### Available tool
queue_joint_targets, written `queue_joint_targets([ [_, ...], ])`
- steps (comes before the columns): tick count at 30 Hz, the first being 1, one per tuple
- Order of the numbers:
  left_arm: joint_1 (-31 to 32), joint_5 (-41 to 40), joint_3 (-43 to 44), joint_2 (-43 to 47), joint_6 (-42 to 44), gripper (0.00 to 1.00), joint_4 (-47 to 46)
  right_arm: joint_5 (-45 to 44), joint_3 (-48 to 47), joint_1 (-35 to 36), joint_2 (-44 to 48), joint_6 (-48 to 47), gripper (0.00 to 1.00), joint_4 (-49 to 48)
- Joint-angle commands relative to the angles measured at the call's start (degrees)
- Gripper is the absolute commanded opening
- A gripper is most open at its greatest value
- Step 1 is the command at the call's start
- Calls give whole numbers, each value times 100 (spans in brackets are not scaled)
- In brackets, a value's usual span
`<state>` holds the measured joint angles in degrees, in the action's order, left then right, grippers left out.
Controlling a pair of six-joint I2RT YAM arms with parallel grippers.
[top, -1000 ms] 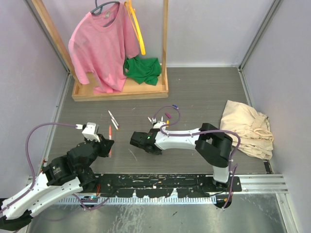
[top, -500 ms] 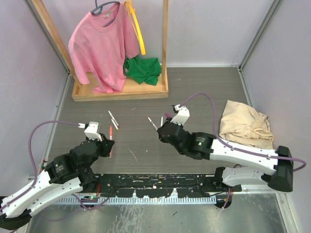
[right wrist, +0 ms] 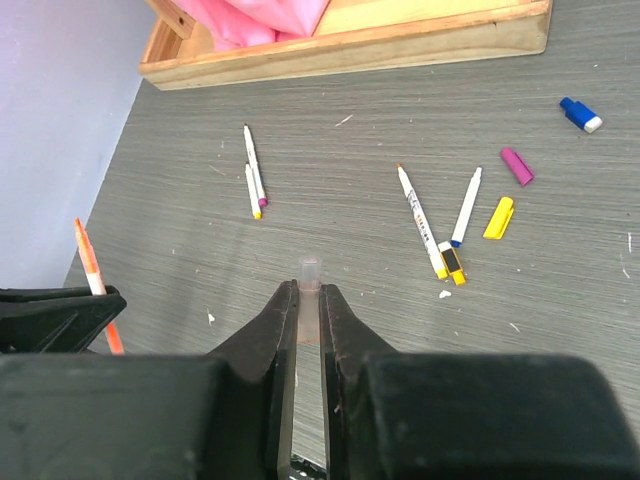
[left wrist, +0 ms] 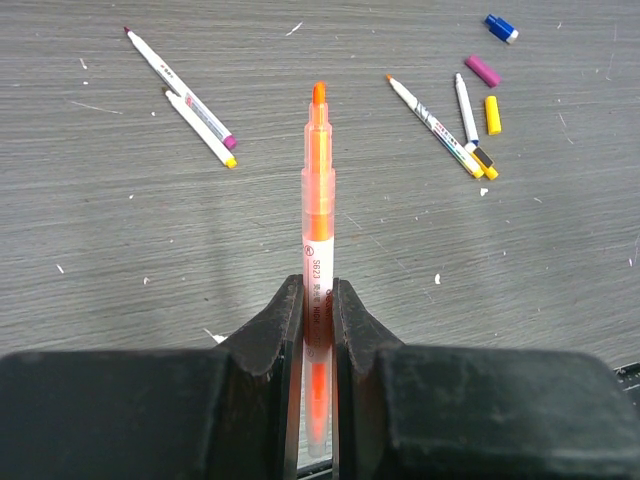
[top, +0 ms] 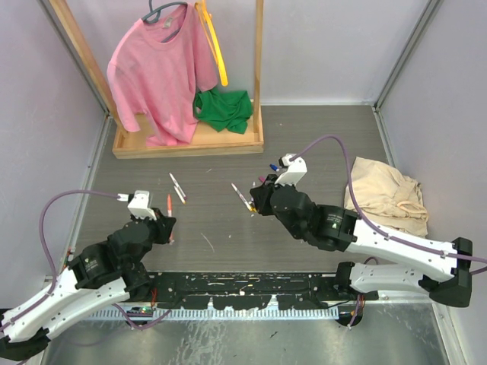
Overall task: Insert the pens into the pen caps
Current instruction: Insert the pen cap onto the pen.
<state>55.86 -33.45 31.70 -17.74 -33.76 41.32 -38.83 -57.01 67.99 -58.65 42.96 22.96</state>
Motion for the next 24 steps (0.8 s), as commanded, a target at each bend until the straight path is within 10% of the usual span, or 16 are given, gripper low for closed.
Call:
queue_joint_targets([
  [1,-16,-235,141,47,36,0,-235,12,-233,-22,290,-261,0,-52],
  [24,-18,1313,391,-492,116,0,-1494,170,857,35,1303,42,0,-68],
])
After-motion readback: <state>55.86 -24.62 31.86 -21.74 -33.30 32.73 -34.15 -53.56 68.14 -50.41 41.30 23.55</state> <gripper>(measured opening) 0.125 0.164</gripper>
